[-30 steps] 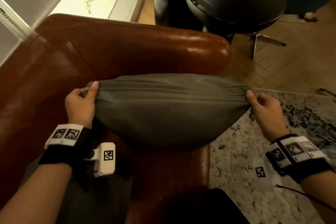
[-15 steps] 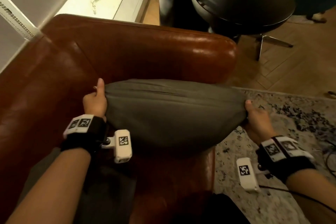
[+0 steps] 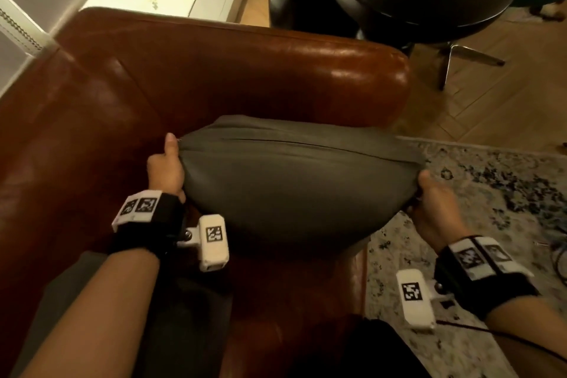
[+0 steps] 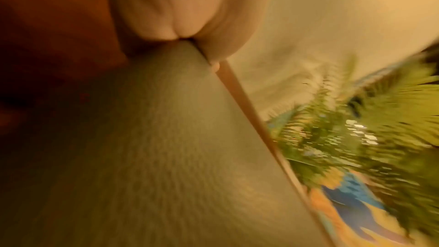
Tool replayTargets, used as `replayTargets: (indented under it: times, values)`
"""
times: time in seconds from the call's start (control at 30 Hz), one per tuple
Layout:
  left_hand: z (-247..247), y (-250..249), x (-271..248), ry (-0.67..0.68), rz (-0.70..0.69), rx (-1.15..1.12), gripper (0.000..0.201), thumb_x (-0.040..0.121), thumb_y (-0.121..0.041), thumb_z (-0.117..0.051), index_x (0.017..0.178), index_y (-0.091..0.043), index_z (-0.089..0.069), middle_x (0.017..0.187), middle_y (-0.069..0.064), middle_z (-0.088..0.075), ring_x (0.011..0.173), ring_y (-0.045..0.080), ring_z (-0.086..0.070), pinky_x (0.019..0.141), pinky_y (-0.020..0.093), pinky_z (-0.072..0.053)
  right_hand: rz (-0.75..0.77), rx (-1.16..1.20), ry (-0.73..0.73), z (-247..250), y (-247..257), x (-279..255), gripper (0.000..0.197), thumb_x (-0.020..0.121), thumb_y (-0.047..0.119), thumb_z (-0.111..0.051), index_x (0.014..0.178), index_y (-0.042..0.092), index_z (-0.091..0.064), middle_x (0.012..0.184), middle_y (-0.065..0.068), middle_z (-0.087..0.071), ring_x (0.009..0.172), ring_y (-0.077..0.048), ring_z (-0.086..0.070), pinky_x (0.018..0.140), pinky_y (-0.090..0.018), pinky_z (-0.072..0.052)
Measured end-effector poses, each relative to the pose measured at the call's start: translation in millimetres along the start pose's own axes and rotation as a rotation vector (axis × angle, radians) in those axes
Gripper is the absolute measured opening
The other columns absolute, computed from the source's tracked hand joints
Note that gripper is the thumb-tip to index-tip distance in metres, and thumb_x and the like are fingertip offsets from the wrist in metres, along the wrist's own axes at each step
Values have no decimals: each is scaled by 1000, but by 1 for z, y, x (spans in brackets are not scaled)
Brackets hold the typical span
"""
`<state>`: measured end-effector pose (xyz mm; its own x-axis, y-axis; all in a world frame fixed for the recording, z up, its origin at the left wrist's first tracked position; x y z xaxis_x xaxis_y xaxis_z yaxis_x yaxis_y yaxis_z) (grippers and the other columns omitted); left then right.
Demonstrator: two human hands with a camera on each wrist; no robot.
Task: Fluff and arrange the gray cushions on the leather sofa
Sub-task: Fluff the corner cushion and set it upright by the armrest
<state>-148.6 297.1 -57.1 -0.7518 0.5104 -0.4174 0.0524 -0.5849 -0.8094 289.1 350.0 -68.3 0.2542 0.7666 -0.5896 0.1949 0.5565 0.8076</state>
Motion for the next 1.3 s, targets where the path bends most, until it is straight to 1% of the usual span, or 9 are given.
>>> replayTargets:
  times: [0.17,0.43,0.53,0.63,0.83,0.93,1.07,1.2,1.3]
  values:
    - [-9,13,4,-8,62,45,65,98,-53,-43,119,7,-58,125,24,-61,114,39,-58,99,47,-46,-178,11,-17,-9,-26,8,29,103,36,-40,113,14,-57,106,-4,-63,86,-17,-60,65,-32,-48]
    - [3,-16,18,-89,-67,-84,51,96,-53,-46,68,-12,-57,81,11,-64,94,33,-65,82,44,-50,-83,70,56,-8,13,10,36,102,40,-41,115,11,-57,108,-2,-67,98,-19,-63,71,-33,-51]
    - [-8,-17,17,-65,1,43,65,96,-56,-43,100,6,-62,109,26,-63,105,44,-62,90,50,-49,-169,50,11,-11,-6,16,40,101,39,-43,124,8,-53,112,-7,-66,95,-21,-63,65,-34,-52]
    - [-11,-15,17,-47,66,7,64,97,-49,-48,132,6,-49,131,16,-57,117,33,-57,101,44,-44,-191,42,-28,-9,-14,24,39,100,36,-49,130,12,-54,119,-5,-64,95,-20,-62,61,-33,-52]
    - [-4,-42,27,131,-28,-84,54,66,-57,-79,95,-13,-67,106,9,-71,97,22,-69,93,37,-53,68,-89,-23,-1,31,24,36,86,35,-71,106,8,-61,96,-2,-69,90,-17,-67,63,-30,-52]
    - [-8,-59,17,221,-87,-41,29,74,-31,-83,78,-8,-65,86,8,-70,72,14,-68,69,25,-58,201,-150,-25,-1,58,13,24,86,25,-72,93,3,-65,88,-6,-69,84,-17,-68,64,-27,-54]
    - [13,-67,21,183,-207,-90,22,73,-25,-84,76,-14,-65,87,8,-70,82,23,-69,81,35,-57,296,-208,1,10,72,-3,35,90,35,-65,94,0,-67,96,-10,-70,92,-19,-67,77,-33,-57]
    - [20,-47,36,31,-185,41,51,46,-59,-86,67,-18,-64,88,13,-74,87,30,-72,84,48,-58,205,-377,10,-8,52,2,46,91,38,-63,96,-8,-66,101,-26,-69,95,-34,-67,83,-52,-57]
    - [16,-61,26,-24,-226,-37,46,62,-41,-87,93,-14,-67,99,11,-71,93,28,-70,86,42,-58,172,-261,13,-20,56,10,34,94,33,-60,86,0,-66,94,-18,-70,91,-29,-68,84,-45,-55]
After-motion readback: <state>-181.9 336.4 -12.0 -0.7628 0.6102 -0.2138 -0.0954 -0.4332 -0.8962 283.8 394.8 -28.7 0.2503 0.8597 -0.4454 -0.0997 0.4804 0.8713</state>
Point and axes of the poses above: each hand's wrist, its own x-axis towards the middle knuckle, its own z-axis out of the back of the hand, y = z × x, the point moved 6 cm from there along x, towards the middle knuckle
